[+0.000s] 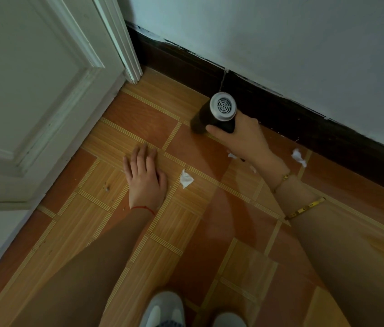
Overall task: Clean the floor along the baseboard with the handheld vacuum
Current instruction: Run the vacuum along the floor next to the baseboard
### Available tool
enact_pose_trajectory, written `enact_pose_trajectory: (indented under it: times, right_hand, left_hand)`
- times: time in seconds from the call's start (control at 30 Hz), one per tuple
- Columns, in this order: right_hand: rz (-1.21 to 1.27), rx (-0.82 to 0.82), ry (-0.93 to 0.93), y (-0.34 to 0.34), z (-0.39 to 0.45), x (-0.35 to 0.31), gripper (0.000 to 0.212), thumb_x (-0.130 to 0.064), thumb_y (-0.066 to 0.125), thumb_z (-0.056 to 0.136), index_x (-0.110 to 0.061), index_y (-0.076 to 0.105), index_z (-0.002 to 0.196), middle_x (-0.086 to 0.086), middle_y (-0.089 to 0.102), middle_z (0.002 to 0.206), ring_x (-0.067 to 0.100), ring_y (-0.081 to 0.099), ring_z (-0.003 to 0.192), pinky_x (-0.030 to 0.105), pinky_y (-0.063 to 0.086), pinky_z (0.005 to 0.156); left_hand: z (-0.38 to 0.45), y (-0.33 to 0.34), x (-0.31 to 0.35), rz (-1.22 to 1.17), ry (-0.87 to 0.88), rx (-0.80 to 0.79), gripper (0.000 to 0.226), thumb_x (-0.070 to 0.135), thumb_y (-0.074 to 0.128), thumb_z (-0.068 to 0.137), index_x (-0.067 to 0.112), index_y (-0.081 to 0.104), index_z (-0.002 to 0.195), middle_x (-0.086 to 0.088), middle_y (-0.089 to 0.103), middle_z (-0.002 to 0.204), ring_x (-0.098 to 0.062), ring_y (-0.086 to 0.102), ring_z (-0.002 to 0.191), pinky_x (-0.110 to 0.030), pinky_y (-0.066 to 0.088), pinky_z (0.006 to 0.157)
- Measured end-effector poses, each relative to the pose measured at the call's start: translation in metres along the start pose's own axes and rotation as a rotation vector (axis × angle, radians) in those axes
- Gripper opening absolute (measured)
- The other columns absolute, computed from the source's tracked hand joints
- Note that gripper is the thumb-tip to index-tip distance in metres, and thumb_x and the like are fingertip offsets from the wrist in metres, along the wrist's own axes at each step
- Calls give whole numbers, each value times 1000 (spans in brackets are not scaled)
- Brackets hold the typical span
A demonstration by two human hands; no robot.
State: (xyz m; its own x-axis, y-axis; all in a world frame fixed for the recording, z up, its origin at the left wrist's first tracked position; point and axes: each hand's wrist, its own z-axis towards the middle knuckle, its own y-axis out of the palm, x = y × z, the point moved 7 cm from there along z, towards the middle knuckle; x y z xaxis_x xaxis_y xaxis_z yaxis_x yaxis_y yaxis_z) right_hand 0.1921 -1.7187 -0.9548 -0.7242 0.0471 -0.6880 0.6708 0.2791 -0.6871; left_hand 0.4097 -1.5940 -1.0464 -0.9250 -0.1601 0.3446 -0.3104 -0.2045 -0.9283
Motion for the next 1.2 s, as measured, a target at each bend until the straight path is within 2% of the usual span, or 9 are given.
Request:
enact_pose_trajectory:
  times: [0.07, 0.2, 0.4, 0.53, 0.67, 0.73, 0.9, 1.13, 1.2]
  right_hand:
    - [-19, -69, -3, 3, -11, 0, 50, -53, 70, 80, -25, 59, 120, -4, 69, 104, 15, 67, 94, 41, 57, 83]
    - [-70, -71, -9, 5, -36, 2, 56, -54, 70, 80, -23, 56, 125, -3, 68, 117, 17, 63, 108, 41, 54, 89]
    - [8, -63, -18, 9, -64, 7, 57, -47, 70, 83, -19, 56, 130, -2, 67, 119, 12, 60, 109, 23, 49, 83]
    - [54, -73, -10, 10, -78, 10, 52, -42, 71, 85, -18, 56, 128, -12, 60, 103, -1, 52, 92, 2, 35, 64]
    - [98, -184, -9, 21, -93, 10, 49, -46, 69, 85, -21, 56, 125, -17, 59, 87, -3, 54, 66, 18, 45, 63]
    - [74, -235, -29, 28, -99, 7, 48, -43, 70, 85, -20, 55, 125, -18, 58, 86, -4, 52, 64, 13, 42, 60]
    - [52, -116, -57, 28, -107, 2, 56, -38, 71, 86, -13, 53, 133, 0, 65, 124, 11, 59, 109, -6, 32, 68]
    - [14, -96, -59, 25, -109, 10, 57, -47, 68, 85, -21, 53, 133, -5, 65, 124, 7, 58, 108, 4, 36, 74]
    - [57, -55, -8, 19, -109, 17, 58, -48, 69, 84, -20, 53, 133, -3, 67, 119, 13, 65, 100, 24, 52, 79]
  left_hand:
    - [0, 2, 0, 17, 0, -20, 44, 22, 44, 100, 5, 45, 141, -17, 39, 153, -32, 23, 151, -58, 11, 123]
    - [0, 4, -1, 42, 0, -56, 47, 26, 36, 102, 6, 43, 143, -16, 37, 155, -32, 21, 152, -58, 10, 123]
    - [-1, 7, -1, 77, -17, -118, 51, 24, 31, 103, 8, 33, 151, -15, 28, 161, -30, 13, 154, -56, 6, 125]
    - [-5, 8, 0, 79, -19, -168, 53, 26, 30, 106, 10, 22, 157, -12, 16, 166, -29, 5, 155, -54, 3, 125]
    - [-7, 9, -1, 113, 2, -224, 56, 31, 26, 108, 11, 16, 159, -13, 10, 167, -29, 0, 156, -54, 3, 125]
    - [-10, 9, -2, 131, 13, -246, 57, 32, 25, 108, 11, 12, 159, -13, 6, 168, -29, -3, 155, -54, 2, 125]
    - [-16, 7, -1, 117, 41, -262, 58, 31, 27, 107, 11, 11, 159, -13, 7, 168, -29, -1, 155, -54, 3, 125]
    - [-19, 6, 2, 109, 27, -267, 58, 33, 28, 107, 11, 14, 159, -14, 8, 167, -31, 2, 155, -54, 3, 125]
    - [-21, 5, 5, 106, 16, -244, 57, 31, 30, 107, 10, 16, 158, -14, 10, 167, -31, 4, 155, -55, 4, 125]
